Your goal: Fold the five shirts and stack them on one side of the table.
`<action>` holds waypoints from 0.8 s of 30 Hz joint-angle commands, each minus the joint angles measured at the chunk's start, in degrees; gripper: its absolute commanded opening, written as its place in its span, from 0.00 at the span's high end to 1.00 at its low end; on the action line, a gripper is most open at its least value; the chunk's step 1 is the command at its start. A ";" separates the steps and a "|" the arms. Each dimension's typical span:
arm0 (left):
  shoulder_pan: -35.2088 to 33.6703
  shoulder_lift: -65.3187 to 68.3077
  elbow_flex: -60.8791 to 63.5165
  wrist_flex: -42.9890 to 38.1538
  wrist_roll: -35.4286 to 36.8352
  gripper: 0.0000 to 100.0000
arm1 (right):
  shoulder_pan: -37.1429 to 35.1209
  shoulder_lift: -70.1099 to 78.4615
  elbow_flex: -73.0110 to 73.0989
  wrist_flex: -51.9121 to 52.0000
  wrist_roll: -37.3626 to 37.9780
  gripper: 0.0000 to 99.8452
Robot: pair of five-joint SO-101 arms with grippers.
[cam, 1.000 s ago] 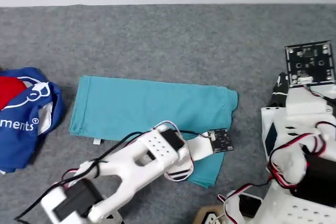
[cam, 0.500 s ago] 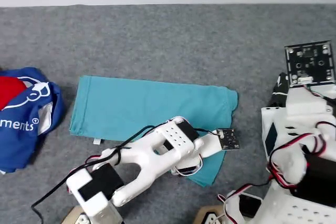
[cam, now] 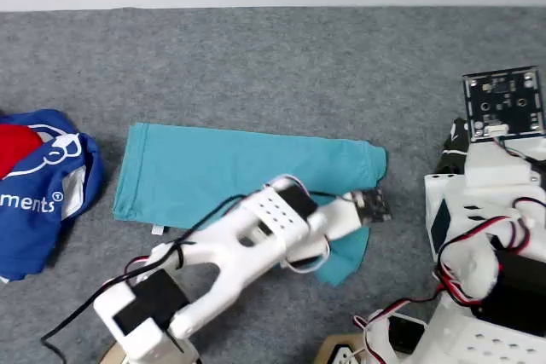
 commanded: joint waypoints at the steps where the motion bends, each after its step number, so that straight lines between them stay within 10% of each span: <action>1: -4.22 -1.85 -4.18 -0.97 0.44 0.99 | 0.75 0.13 -0.18 2.15 -0.44 0.92; 24: -21.63 18.81 -30.37 1.14 -0.09 0.80 | 0.75 0.13 -0.18 2.15 -0.44 0.92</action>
